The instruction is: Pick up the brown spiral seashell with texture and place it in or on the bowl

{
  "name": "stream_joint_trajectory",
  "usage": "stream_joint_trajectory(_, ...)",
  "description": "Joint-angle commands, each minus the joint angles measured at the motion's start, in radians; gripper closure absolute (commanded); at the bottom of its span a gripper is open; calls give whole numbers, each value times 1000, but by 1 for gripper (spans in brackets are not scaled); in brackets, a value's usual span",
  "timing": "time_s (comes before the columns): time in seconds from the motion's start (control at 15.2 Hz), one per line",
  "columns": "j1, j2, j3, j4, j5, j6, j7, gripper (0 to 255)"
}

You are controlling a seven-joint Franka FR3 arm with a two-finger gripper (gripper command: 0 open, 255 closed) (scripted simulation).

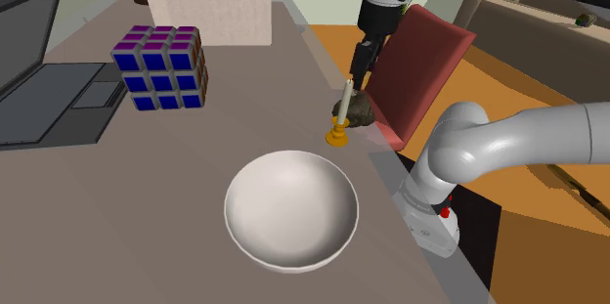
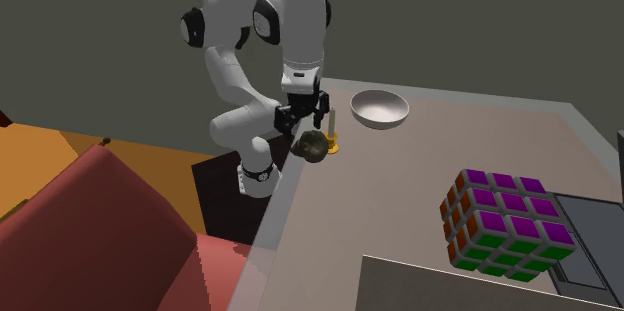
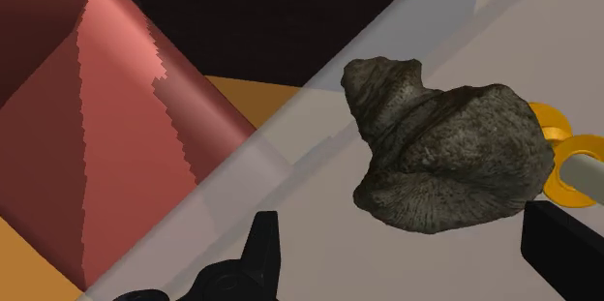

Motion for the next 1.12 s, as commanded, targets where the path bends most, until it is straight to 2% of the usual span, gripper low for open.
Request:
stream_joint_trajectory(0.0,11,-21,16,-24,7,-7,6,0)
stream_joint_trajectory(0.46,18,-52,25,-128,17,65,4,0)
stream_joint_trajectory(0.92,17,-52,25,-128,17,65,3,0)
stream_joint_trajectory(0.99,16,-47,25,-127,16,69,2,255)
stream_joint_trajectory(1.06,18,-48,30,-120,20,62,8,255)
